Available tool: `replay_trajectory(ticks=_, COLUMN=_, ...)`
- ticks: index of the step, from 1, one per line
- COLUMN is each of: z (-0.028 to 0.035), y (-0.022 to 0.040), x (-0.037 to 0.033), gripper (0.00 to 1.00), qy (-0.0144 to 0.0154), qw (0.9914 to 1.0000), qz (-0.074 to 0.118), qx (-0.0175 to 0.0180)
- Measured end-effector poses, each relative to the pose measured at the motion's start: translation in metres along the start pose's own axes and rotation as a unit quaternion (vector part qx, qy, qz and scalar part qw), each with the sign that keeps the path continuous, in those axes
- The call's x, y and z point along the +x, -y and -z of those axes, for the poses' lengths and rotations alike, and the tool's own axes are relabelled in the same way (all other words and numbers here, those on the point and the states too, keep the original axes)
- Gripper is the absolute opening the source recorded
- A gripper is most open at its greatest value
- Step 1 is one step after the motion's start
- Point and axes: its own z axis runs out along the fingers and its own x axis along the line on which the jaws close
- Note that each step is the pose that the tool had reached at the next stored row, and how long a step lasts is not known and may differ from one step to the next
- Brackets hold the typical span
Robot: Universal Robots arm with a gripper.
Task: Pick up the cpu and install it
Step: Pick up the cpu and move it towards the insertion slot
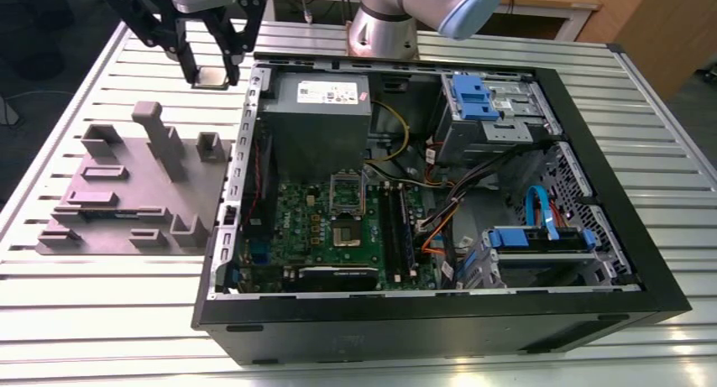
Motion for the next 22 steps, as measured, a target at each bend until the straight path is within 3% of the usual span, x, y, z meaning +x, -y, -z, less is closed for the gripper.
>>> replay_trajectory(ticks=22, z=-0.0001, y=-0.0003, x=-0.0067, gripper=0.47, qy=0.0, qw=1.0, qz=0.0, qx=0.0)
